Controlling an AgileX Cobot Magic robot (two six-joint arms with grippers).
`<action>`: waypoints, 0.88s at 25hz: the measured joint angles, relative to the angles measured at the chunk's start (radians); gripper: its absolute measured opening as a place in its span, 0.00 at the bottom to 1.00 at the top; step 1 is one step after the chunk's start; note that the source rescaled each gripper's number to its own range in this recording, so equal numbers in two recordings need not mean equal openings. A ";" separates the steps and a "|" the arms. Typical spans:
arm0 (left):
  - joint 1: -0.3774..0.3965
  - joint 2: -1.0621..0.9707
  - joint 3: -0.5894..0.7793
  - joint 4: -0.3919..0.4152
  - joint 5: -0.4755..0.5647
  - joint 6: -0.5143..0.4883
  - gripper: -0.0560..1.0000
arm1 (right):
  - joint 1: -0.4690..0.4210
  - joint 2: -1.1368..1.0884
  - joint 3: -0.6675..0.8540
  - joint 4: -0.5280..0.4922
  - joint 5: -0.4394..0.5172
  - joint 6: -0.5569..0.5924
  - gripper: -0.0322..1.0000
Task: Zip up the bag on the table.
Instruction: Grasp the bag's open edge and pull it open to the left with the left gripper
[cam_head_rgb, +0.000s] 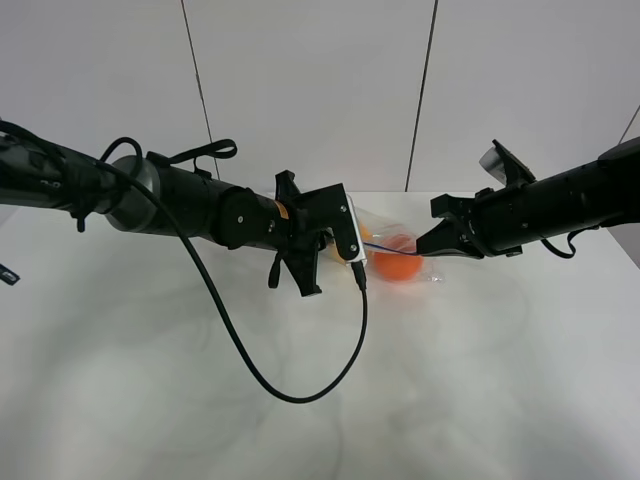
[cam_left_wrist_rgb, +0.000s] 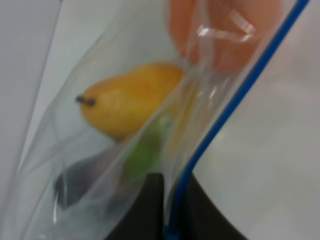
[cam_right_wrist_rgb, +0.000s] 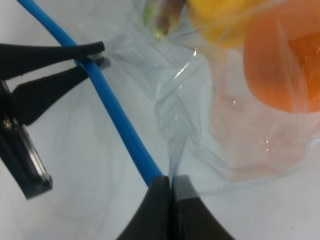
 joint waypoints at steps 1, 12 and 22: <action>0.008 0.000 0.000 0.000 0.001 0.001 0.06 | 0.000 0.000 0.000 0.000 0.000 0.000 0.03; 0.050 0.000 0.000 0.000 0.002 0.006 0.06 | 0.000 0.000 0.000 -0.020 -0.001 0.000 0.03; 0.086 0.000 0.000 0.000 0.001 0.007 0.06 | 0.000 0.000 0.000 -0.025 -0.002 0.003 0.03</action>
